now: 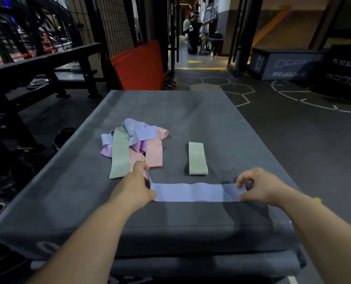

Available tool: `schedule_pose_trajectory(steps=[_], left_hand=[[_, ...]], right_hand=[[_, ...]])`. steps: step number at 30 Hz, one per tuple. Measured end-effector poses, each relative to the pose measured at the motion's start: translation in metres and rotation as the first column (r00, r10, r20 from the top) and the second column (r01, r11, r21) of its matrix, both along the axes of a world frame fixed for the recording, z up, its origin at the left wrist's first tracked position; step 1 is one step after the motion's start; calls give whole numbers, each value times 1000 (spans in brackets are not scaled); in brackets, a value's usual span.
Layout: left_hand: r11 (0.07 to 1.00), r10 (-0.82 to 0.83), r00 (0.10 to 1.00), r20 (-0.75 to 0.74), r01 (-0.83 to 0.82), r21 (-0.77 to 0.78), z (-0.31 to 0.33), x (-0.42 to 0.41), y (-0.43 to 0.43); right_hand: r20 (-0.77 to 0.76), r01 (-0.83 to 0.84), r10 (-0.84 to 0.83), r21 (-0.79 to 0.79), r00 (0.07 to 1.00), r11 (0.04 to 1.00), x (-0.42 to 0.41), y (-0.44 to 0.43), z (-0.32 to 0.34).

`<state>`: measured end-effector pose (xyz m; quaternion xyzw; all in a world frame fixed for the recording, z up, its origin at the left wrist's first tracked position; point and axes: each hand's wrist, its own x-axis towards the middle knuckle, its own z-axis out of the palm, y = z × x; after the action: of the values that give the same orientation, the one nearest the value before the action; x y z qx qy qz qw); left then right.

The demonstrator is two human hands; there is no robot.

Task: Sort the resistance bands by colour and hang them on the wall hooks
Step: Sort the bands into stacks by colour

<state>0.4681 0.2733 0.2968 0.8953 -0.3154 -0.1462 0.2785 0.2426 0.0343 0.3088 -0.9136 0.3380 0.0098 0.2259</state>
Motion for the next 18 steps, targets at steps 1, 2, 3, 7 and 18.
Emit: schedule_pose_trajectory(steps=[1,2,3,7,18], left_hand=[[1000,-11,1000,-18,10,-26,0,0,-1],[998,-24,999,-29,23,-50,0,-2,-2],[997,-42,999,-33,39,-69,0,-4,-4],[986,-137,991,-8,135,-93,3,-16,-11],[933,-347,925,157,357,-40,1,-43,-29]], right_hand=[[5,-7,7,-23,1000,1000,1,2,2],[14,-12,13,-41,1000,999,2,5,3],[33,-19,21,-49,999,999,5,9,4],[207,-110,92,74,974,991,22,37,6],[308,-153,88,194,947,969,53,83,-1]])
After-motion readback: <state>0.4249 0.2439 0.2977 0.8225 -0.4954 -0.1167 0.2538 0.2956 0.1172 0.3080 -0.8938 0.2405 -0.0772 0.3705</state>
